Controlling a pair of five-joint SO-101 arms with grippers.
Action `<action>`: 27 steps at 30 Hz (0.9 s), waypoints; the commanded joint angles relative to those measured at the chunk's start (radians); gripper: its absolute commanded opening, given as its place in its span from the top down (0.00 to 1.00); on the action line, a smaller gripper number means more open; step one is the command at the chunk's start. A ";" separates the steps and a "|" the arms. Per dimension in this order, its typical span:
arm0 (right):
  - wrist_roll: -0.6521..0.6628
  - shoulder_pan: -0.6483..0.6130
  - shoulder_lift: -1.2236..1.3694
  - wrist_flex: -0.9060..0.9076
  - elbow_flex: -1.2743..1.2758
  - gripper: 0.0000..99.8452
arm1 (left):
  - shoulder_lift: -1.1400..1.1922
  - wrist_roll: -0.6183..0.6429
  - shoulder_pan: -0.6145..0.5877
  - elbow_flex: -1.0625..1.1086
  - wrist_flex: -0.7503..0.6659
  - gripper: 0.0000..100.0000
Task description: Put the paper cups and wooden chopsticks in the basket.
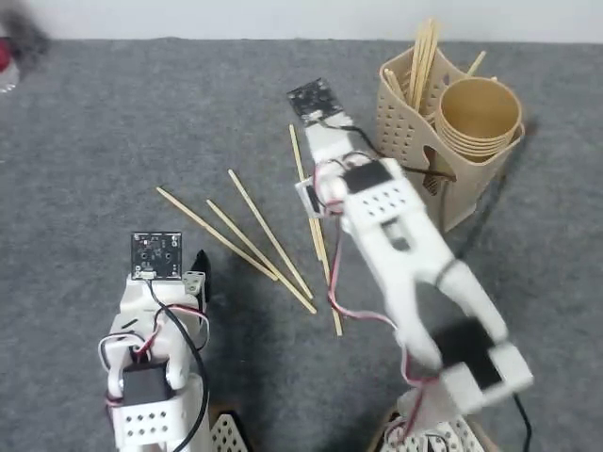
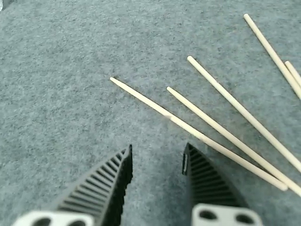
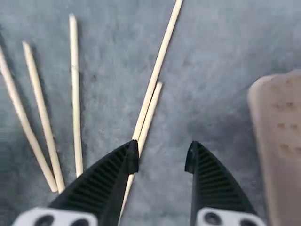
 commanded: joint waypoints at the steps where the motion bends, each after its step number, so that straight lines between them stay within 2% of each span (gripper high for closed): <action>1: -0.046 -0.021 0.142 0.061 -0.155 0.82 | -0.018 0.003 0.000 -0.012 -0.018 0.83; 14: -0.052 -0.025 0.659 0.364 -0.683 0.83 | -0.018 0.002 0.000 -0.012 -0.017 0.83; 16: -0.052 -0.025 0.710 0.417 -0.755 0.87 | -0.018 0.002 0.000 -0.012 -0.017 0.83; 19: -0.048 -0.025 0.762 0.472 -0.847 1.00 | -0.018 0.002 0.000 -0.012 -0.017 0.83; 21: -0.020 -0.025 0.782 0.510 -0.893 0.98 | -0.018 0.002 0.000 -0.012 -0.017 0.83; 27: 0.005 -0.030 0.788 0.622 -1.037 0.99 | -0.018 0.002 0.000 -0.012 -0.017 0.83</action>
